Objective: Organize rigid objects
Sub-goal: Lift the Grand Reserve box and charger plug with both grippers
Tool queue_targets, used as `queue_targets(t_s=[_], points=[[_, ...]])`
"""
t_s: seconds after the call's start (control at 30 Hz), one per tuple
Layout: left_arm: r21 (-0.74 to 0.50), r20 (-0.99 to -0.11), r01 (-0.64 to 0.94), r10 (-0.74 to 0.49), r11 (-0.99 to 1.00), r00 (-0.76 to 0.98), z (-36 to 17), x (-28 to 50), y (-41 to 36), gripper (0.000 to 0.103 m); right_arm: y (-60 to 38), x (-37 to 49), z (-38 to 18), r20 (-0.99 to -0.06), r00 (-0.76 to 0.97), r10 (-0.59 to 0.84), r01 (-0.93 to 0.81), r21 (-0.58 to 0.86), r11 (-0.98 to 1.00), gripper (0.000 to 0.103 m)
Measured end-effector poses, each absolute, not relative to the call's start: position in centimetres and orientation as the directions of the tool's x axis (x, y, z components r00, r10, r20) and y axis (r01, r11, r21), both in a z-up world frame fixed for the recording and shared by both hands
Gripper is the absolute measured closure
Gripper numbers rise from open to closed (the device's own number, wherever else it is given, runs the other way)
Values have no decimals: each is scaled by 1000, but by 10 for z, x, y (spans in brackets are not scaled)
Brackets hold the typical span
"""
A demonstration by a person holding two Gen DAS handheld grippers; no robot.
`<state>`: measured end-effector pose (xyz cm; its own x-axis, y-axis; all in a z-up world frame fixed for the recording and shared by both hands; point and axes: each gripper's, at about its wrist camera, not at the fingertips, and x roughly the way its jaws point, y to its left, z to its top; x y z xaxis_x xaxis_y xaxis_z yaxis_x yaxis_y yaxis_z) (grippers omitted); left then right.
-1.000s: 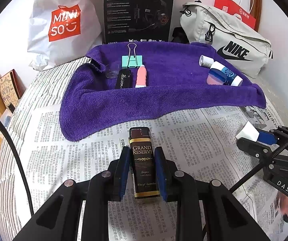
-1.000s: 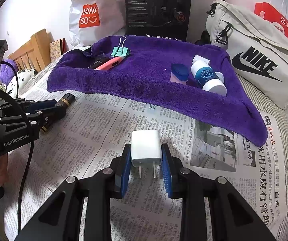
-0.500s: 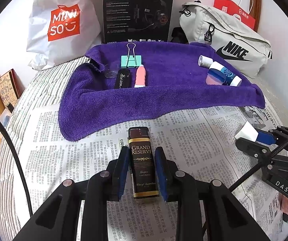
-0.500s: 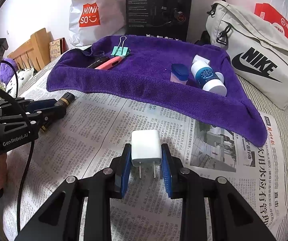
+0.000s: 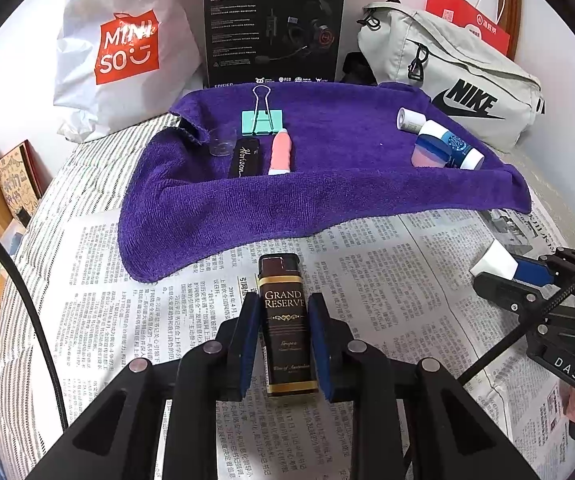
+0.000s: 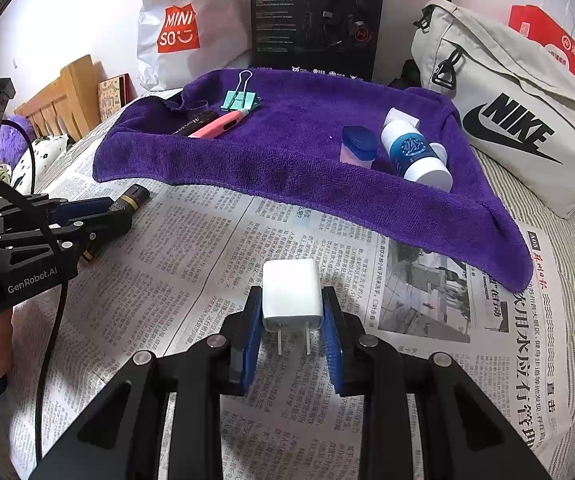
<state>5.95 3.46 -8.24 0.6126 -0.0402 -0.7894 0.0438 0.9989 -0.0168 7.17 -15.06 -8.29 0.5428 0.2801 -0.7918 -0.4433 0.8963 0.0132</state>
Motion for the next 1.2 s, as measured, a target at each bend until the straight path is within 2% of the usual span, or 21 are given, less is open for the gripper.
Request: queue_targets(t_s=[0.27, 0.5, 0.83, 1.2], points=[[-88, -799, 37, -93, 995, 594, -73, 56, 47, 80, -164, 74, -75, -814, 510, 276, -422, 43, 906, 75], [-28, -807, 34, -43, 999, 590, -82, 57, 42, 80, -175, 73, -75, -820, 505, 271, -405, 52, 913, 75], [-83, -812, 30, -85, 996, 578, -71, 58, 48, 80, -181, 74, -62, -816, 507, 278, -402, 62, 914, 75], [-73, -810, 38, -81, 997, 581, -48, 66, 43, 80, -182, 86, -48, -809, 502, 304, -416, 82, 906, 75]])
